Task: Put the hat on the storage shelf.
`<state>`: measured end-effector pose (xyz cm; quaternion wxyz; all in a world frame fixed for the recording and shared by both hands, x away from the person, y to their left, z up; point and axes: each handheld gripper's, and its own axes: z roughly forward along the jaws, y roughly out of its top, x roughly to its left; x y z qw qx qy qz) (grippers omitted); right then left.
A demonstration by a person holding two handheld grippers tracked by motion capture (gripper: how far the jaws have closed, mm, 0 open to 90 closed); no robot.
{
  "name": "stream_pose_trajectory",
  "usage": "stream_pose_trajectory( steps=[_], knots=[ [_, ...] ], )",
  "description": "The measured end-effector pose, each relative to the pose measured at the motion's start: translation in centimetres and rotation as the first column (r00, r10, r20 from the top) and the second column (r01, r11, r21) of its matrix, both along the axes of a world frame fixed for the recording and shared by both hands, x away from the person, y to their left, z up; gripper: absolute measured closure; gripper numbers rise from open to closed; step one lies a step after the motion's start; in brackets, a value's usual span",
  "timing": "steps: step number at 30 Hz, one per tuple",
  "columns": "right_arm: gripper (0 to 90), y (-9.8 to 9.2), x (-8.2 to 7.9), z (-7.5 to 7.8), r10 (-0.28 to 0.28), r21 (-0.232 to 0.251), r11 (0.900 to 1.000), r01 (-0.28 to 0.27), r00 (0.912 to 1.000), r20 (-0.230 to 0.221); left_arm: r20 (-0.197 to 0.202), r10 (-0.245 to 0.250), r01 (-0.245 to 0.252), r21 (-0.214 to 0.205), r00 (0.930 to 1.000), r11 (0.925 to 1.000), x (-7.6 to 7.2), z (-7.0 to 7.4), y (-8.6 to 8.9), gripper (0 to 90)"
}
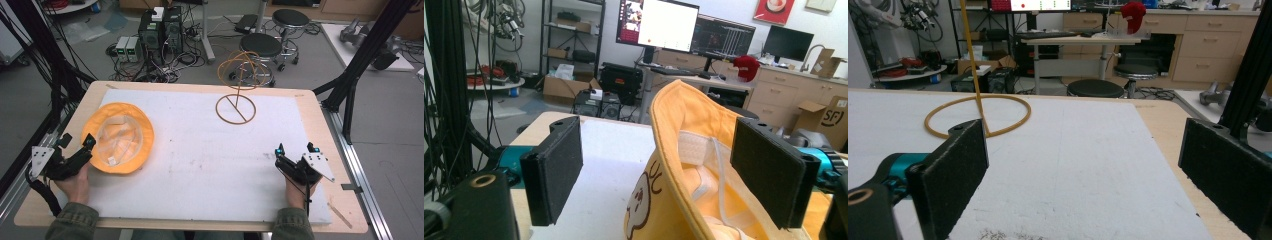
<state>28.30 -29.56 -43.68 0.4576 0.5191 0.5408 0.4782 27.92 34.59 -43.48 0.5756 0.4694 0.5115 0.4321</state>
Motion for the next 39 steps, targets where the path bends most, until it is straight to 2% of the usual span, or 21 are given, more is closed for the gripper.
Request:
stream_pose_trajectory(
  steps=[8,15,24,28,32,35,39],
  knots=[
    [4.6,0.0,0.0,0.0,-0.006,0.008,1.0000,0.006,1.0000,0.001,0.001,-0.005,0.005,-0.005,1.0000,1.0000,-0.3,-0.1,0.2,21.8],
    [4.6,-0.1,0.3,-0.1,-0.008,0.034,0.9994,0.009,0.9999,-0.008,0.002,0.008,-0.008,-0.029,1.0000,0.9995,-0.5,-0.1,0.8,22.1],
    [4.6,0.0,0.3,-0.1,-0.005,0.034,0.9994,0.005,1.0000,-0.007,0.002,-0.002,0.002,-0.024,1.0000,0.9997,-0.5,0.0,0.5,22.4],
    [4.6,-0.1,0.4,-0.1,-0.006,0.033,0.9994,0.006,1.0000,-0.008,0.009,-0.013,0.013,-0.048,0.9999,0.9988,-0.6,0.3,0.4,24.5],
    [4.6,-0.1,0.4,-0.2,-0.007,0.034,0.9994,0.007,0.9999,-0.010,0.013,-0.023,0.024,-0.023,0.9996,0.9995,-0.5,0.9,0.1,24.6],
    [4.6,0.0,0.4,-0.2,-0.005,0.035,0.9994,0.005,0.9999,-0.012,-0.006,-0.030,0.030,0.009,0.9995,0.9995,-0.2,1.4,-0.2,24.6],
    [4.6,0.0,0.4,-0.2,-0.002,0.026,0.9997,0.003,0.9999,-0.014,-0.045,-0.033,0.033,-0.001,0.9984,0.9994,0.4,1.5,-0.1,24.6]
  ],
)
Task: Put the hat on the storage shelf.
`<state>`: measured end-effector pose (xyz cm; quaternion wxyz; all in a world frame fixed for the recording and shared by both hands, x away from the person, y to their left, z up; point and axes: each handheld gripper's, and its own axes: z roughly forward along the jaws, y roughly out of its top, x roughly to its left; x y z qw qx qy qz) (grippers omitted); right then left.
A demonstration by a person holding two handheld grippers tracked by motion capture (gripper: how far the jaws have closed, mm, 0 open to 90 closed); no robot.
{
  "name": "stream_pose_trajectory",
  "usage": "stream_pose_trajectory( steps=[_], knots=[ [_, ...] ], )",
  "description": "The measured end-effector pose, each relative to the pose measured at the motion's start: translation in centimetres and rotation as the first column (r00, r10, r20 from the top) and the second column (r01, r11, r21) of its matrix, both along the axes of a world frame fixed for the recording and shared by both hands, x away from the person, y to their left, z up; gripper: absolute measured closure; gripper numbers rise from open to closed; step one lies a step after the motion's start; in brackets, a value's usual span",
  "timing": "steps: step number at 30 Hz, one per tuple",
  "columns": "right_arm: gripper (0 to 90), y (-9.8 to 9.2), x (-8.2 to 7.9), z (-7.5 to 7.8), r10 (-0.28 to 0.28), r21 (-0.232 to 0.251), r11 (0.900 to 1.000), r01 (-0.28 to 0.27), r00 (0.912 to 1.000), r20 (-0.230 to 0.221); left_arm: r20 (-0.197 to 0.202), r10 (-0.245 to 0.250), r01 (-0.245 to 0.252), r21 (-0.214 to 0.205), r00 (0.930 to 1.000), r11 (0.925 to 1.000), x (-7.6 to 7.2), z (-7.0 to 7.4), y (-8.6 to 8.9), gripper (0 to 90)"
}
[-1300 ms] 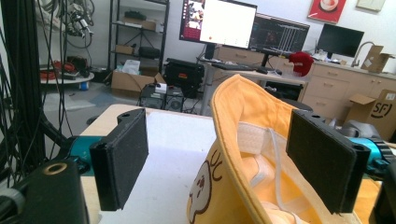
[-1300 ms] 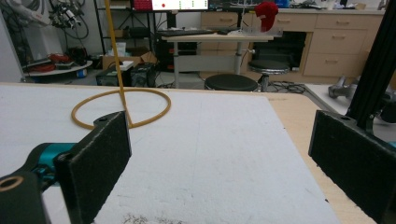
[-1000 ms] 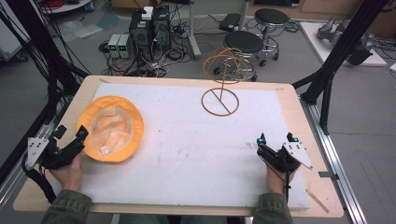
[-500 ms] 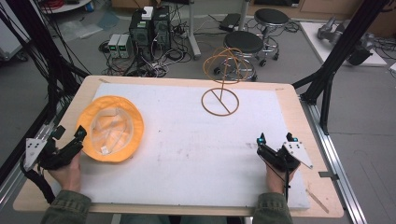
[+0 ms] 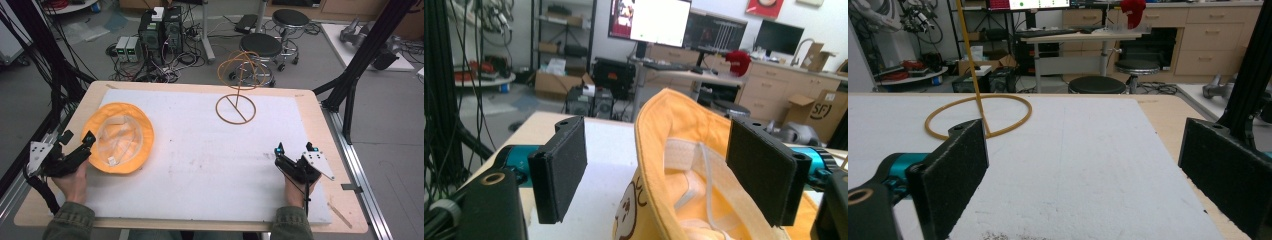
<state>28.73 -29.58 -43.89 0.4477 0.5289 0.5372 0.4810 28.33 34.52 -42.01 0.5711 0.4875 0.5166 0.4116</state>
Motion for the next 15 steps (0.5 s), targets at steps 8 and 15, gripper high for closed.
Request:
stream_pose_trajectory(
  steps=[8,15],
  knots=[
    [4.6,0.1,0.1,-0.1,0.006,-0.005,1.0000,-0.006,0.9999,-0.008,-0.066,0.017,-0.019,-0.033,0.9977,0.9993,0.7,0.1,0.7,24.8],
    [4.6,0.1,0.2,-0.1,0.008,-0.015,0.9999,-0.008,0.9999,-0.011,-0.123,0.020,-0.025,-0.042,0.9922,0.9988,1.2,0.3,0.8,26.0]
  ],
)
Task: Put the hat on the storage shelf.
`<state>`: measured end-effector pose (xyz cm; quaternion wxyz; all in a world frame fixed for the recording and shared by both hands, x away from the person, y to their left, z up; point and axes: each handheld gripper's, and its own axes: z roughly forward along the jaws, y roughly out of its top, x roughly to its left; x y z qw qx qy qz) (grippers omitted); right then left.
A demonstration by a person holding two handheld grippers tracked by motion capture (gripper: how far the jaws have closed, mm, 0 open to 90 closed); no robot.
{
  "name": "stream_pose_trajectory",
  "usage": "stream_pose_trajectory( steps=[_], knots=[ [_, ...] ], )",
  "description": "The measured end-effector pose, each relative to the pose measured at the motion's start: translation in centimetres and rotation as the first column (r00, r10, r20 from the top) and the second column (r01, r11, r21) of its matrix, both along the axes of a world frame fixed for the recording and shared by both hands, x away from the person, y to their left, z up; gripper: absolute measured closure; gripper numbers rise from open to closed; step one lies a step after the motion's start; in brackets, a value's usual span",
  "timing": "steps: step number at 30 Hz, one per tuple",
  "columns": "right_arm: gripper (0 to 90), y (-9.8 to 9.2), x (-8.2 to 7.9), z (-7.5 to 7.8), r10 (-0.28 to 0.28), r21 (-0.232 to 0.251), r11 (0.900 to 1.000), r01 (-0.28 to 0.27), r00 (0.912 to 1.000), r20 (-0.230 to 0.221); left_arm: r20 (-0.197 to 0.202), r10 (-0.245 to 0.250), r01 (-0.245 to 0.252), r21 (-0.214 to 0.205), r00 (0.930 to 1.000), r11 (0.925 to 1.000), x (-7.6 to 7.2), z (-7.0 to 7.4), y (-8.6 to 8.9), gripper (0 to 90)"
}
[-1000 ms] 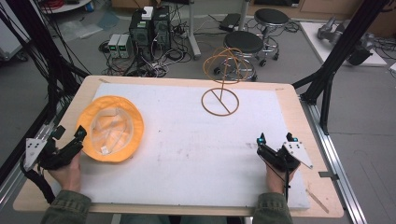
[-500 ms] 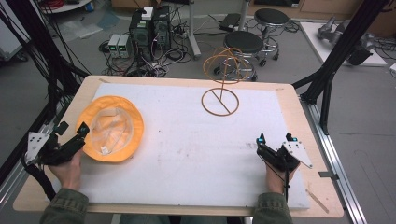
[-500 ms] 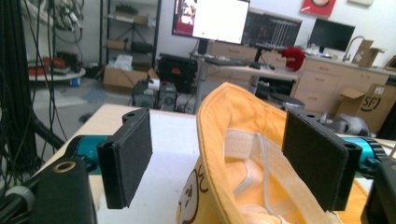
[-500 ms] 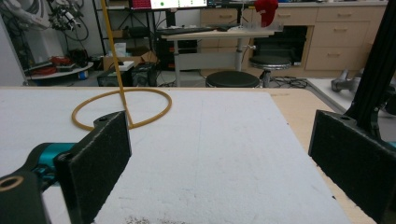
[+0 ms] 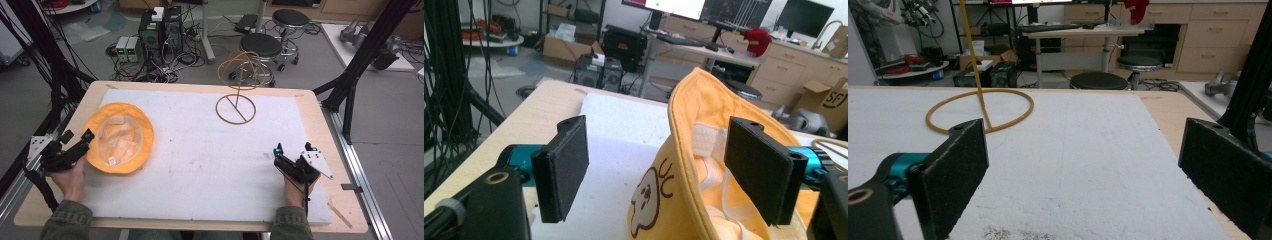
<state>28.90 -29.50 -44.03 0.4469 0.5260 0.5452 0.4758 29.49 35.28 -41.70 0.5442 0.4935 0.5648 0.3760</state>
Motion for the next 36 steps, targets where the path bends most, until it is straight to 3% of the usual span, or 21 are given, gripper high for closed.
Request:
stream_pose_trajectory(
  steps=[8,19,24,27,30,36],
  knots=[
    [4.6,0.07,0.02,-0.02,0.003,0.005,1.0000,-0.003,1.0000,-0.007,-0.068,-0.050,0.050,-0.011,0.9964,0.9987,0.57,-0.04,-0.41,26.5],
    [4.7,0.04,0.09,-0.07,0.003,-0.004,1.0000,-0.003,0.9999,-0.010,-0.097,-0.083,0.080,-0.030,0.9918,0.9963,0.77,-0.21,-0.49,34.8],
    [4.7,0.11,0.10,-0.09,0.006,-0.004,1.0000,-0.006,0.9999,-0.016,-0.113,-0.124,0.118,-0.059,0.9858,0.9913,0.90,-0.45,-0.35,44.6],
    [4.7,0.11,0.12,-0.09,0.006,-0.006,1.0000,-0.006,0.9999,-0.014,-0.106,-0.130,0.124,-0.062,0.9858,0.9904,0.83,-0.47,-0.35,54.6],
    [4.7,0.10,0.13,-0.11,0.006,-0.009,0.9999,-0.006,0.9999,-0.016,-0.103,-0.143,0.137,-0.066,0.9843,0.9884,0.79,-0.50,-0.41,56.8],
    [4.7,0.19,0.12,-0.11,0.009,-0.006,0.9999,-0.009,0.9998,-0.020,-0.109,-0.163,0.153,-0.096,0.9807,0.9836,0.77,-0.70,-0.46,72.1]
  ],
)
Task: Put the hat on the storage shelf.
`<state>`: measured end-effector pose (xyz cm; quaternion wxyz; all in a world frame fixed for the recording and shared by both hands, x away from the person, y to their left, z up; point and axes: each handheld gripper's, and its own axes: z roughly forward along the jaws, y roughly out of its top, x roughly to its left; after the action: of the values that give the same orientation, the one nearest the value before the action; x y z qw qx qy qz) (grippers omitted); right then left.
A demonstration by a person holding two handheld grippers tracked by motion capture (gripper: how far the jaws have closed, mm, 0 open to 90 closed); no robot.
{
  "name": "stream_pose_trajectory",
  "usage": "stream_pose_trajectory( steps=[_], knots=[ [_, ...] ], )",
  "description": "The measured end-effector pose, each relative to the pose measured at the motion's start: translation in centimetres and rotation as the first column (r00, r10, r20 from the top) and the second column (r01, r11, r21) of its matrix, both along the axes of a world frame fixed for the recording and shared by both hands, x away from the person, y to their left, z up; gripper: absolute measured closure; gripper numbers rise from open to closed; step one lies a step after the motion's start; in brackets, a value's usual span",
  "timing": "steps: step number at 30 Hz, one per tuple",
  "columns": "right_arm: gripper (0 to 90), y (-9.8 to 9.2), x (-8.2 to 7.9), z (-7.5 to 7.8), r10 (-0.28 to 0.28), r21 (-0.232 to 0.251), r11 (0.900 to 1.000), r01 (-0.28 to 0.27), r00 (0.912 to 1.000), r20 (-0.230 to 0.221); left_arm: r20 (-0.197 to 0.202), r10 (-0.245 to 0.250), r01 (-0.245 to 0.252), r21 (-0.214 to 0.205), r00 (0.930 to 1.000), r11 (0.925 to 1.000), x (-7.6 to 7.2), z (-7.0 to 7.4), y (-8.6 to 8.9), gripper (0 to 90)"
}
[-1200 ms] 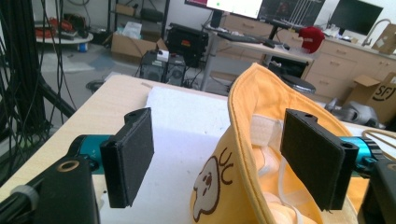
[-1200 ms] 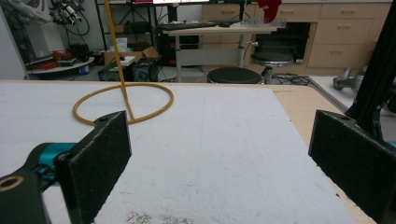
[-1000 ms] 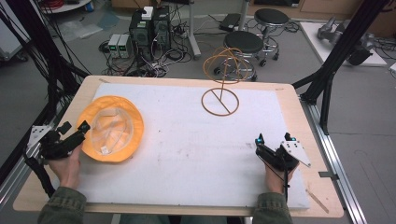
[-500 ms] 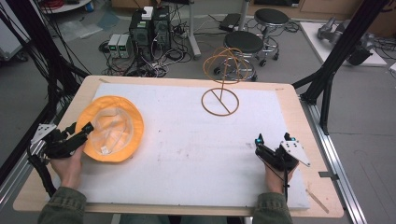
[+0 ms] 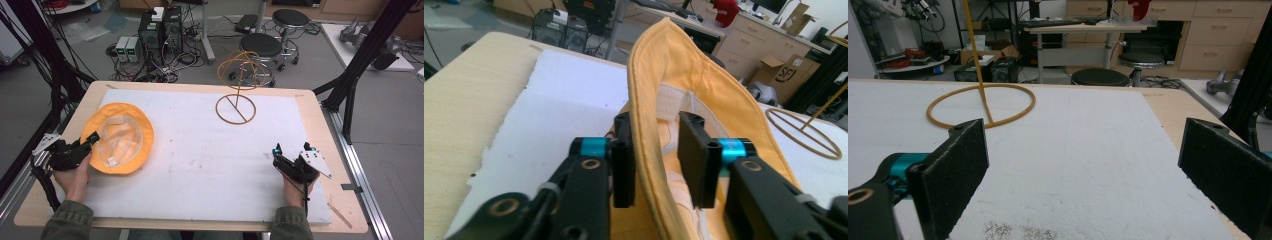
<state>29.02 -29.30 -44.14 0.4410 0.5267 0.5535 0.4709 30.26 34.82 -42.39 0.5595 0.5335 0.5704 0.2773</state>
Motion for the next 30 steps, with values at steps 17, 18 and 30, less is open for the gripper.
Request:
stream_pose_trajectory(
  steps=[17,18,30],
  knots=[
    [4.7,0.1,0.1,-0.1,-0.001,-0.002,1.0000,0.001,1.0000,-0.007,0.044,0.005,-0.007,0.033,0.9990,0.9994,-0.5,0.3,-0.6,87.2],
    [4.7,0.1,0.1,-0.1,0.001,-0.003,1.0000,-0.001,1.0000,-0.009,0.057,0.002,-0.004,0.039,0.9984,0.9992,-0.6,0.4,-0.8,87.3],
    [4.7,0.6,-0.1,0.1,0.026,-0.033,0.9991,-0.025,0.9996,0.012,0.197,-0.026,-0.008,0.170,0.9800,0.9854,-1.2,2.5,-4.6,87.8]
  ],
)
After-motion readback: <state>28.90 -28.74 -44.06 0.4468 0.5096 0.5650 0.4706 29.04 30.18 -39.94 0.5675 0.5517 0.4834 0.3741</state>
